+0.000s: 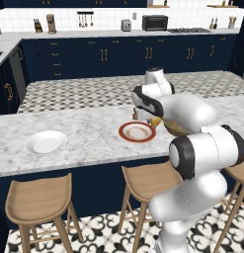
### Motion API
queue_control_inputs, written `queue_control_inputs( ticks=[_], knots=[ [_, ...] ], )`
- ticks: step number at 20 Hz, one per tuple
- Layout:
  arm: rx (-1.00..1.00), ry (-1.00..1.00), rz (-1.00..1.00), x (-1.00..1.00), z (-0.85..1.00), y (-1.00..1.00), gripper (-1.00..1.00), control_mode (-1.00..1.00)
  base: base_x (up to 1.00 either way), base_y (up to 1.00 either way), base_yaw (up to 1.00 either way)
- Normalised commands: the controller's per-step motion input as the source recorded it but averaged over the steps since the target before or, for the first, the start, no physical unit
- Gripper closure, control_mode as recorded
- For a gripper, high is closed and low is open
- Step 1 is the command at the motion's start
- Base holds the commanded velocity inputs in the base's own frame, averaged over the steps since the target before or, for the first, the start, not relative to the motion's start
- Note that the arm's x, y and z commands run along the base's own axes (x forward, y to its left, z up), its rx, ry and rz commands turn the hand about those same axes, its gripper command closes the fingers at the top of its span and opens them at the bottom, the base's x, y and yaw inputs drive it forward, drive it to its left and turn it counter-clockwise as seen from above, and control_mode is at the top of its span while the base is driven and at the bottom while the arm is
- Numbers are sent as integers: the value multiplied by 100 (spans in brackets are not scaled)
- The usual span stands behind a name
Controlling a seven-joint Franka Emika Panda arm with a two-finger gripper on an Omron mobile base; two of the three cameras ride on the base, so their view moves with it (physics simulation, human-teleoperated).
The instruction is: Pick the chicken drumstick and lemon wedge from their plates and place them in the bowl. Then put the bowl in the fridge.
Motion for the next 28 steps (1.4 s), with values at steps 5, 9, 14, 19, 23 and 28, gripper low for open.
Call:
queue_control_inputs(
  ticks=[5, 9, 14, 19, 23, 28],
  knots=[
    [0, 0, -1, 24, -17, -100, 100, -100, 0, 0, 0],
    [2, 0, -3, 33, -24, -100, 100, -100, 0, 0, 0],
    [5, 5, -8, 76, -47, -100, 100, -100, 0, 0, 0],
    [5, 6, -11, 91, -33, -99, 100, -100, 0, 0, 0],
    [1, 1, -9, 81, -30, -51, 100, -100, 0, 0, 0],
    [0, 3, -11, 67, -41, -7, 100, -100, 0, 0, 0]
  ],
)
